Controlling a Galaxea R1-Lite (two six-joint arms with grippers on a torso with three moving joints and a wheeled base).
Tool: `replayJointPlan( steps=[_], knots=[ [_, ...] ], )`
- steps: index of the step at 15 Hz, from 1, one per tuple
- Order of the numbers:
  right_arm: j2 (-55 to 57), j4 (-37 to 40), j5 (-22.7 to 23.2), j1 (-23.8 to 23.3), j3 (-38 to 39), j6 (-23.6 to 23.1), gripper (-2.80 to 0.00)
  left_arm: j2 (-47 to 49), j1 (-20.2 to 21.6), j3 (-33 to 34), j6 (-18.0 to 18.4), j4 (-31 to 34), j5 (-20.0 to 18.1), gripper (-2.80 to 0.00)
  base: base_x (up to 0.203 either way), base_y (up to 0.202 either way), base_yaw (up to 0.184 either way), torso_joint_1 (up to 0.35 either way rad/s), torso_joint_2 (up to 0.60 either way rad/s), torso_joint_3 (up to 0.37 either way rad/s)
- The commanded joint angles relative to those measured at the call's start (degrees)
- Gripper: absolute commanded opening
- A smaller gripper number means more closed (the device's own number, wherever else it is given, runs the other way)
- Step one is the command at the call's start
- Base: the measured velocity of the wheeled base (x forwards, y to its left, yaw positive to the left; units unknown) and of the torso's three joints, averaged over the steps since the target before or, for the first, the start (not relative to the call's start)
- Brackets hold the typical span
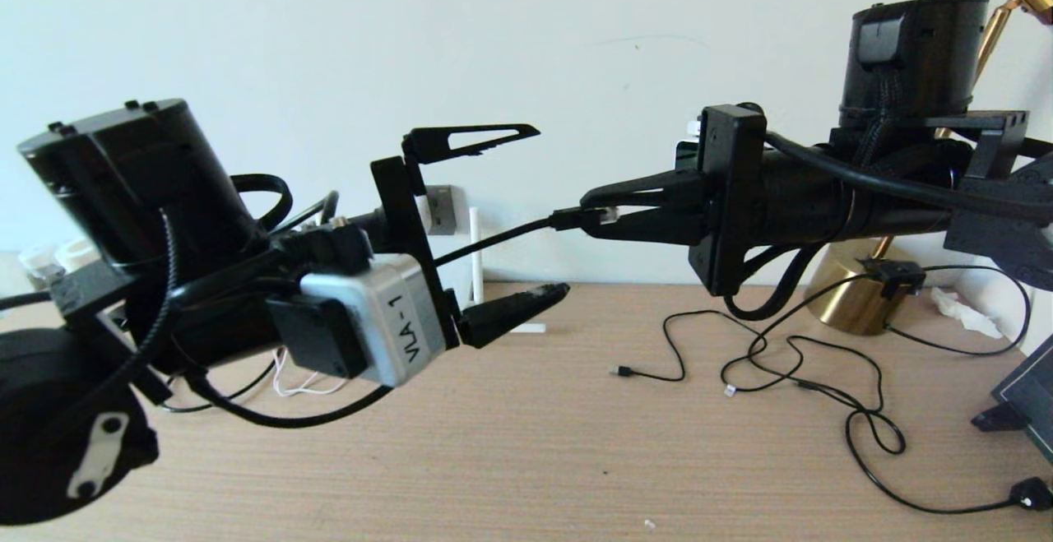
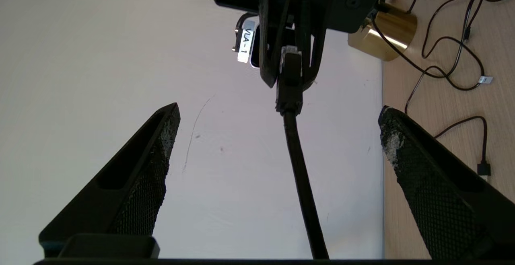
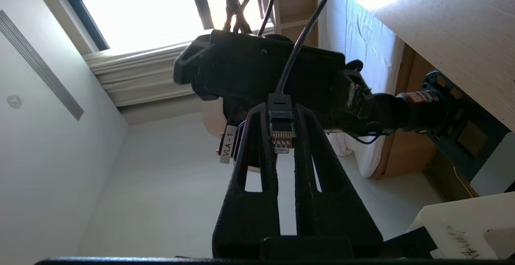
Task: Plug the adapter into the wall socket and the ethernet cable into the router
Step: Hand it to the other hand
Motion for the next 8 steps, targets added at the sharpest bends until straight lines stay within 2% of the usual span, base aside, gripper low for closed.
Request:
replayJointPlan(
  steps=[1,8],
  knots=[
    [-0.21,-0.08,0.31,0.59,-0.05,0.48,-2.80,0.04,0.02,0.03,0.41,-0.28,-0.11,0.00,0.000,0.000,0.000,0.000,0.00,0.000],
    [0.31,-0.17,0.04,1.08,0.04,0.31,-2.80,-0.75,0.02,1.27,-0.03,-0.28,-0.02,0.00,0.000,0.000,0.000,0.000,0.00,0.000]
  ],
)
